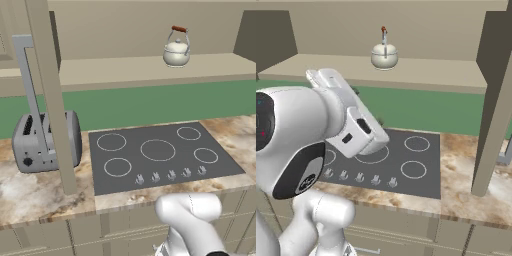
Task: Open the cabinet, pick the kettle from the cabinet, and place it in the sink.
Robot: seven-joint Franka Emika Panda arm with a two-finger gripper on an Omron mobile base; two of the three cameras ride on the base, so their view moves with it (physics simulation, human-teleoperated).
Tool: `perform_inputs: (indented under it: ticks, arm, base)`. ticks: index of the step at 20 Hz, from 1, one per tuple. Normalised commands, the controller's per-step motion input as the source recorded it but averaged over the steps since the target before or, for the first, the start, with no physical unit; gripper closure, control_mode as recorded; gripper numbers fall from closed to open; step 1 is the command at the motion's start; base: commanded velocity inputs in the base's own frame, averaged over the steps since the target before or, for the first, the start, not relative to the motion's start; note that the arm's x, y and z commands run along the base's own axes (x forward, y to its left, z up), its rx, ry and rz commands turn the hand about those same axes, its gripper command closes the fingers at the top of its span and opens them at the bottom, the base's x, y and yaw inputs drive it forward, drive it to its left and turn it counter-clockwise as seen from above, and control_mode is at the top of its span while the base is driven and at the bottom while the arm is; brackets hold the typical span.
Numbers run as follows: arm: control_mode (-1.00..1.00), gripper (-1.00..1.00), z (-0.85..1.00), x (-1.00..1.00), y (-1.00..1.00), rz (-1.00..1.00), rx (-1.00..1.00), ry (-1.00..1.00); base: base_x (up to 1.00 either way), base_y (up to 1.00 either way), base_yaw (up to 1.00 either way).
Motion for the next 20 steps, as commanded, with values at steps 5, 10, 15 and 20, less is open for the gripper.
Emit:
perform_inputs:
  ticks: [5, 10, 15, 20]
  arm:
    - [-1.0, -1.0, 0.23, 0.12, 0.4, 0.35, -0.22, 0.05]
    - [-1.0, -1.0, 0.15, 0.34, 0.33, 0.22, -0.2, -0.01]
    - [-1.0, -1.0, 0.03, 0.38, 0.24, 0.19, -0.16, -0.02]
    - [-1.0, -1.0, 0.0, 0.49, 0.15, 0.06, -0.08, 0.0]
  base:
    - [0.0, 0.0, 0.0]
    - [0.0, 0.0, 0.0]
    - [0.0, 0.0, 0.0]
    - [0.0, 0.0, 0.0]
